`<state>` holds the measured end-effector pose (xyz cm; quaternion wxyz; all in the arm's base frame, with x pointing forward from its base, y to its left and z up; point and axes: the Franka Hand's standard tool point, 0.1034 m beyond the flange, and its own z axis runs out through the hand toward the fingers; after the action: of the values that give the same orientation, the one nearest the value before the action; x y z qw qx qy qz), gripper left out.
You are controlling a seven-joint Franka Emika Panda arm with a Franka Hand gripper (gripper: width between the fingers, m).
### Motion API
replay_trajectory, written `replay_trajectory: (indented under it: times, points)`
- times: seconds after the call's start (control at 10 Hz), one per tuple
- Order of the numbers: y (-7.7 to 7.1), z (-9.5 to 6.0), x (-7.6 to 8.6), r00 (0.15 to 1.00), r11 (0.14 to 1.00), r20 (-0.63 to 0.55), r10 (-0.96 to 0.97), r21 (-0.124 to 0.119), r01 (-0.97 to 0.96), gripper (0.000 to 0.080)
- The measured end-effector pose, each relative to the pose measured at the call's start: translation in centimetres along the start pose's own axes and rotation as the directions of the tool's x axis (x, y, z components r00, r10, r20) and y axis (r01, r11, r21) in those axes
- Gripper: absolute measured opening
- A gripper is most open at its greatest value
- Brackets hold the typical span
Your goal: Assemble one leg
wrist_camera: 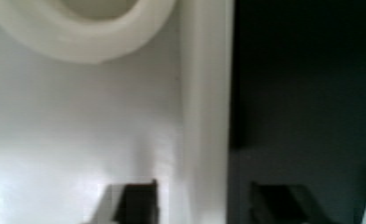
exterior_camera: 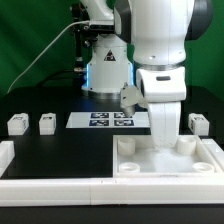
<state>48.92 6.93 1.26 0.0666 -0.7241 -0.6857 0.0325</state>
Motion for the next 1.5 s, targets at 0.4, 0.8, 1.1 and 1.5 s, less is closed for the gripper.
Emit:
replay_trajectory:
  times: [0.4,0.8,1.1,1.5]
  points:
    - [0.1,-0.4,0.0,1.000,1.000,0.001,0.003,-0.007,-0.003,0.0644]
    - [-1.1,-2.4,-0.3,0.996,0.995,0.008,0.089,-0.035,-0.089,0.0649]
    - [-2.4,-4.9,-0.6,0.985,0.983,0.013,0.174,-0.068,-0.173,0.0649]
    - [-2.6,-5.1,-0.8,0.966,0.964,0.007,0.258,-0.071,-0.257,0.0649]
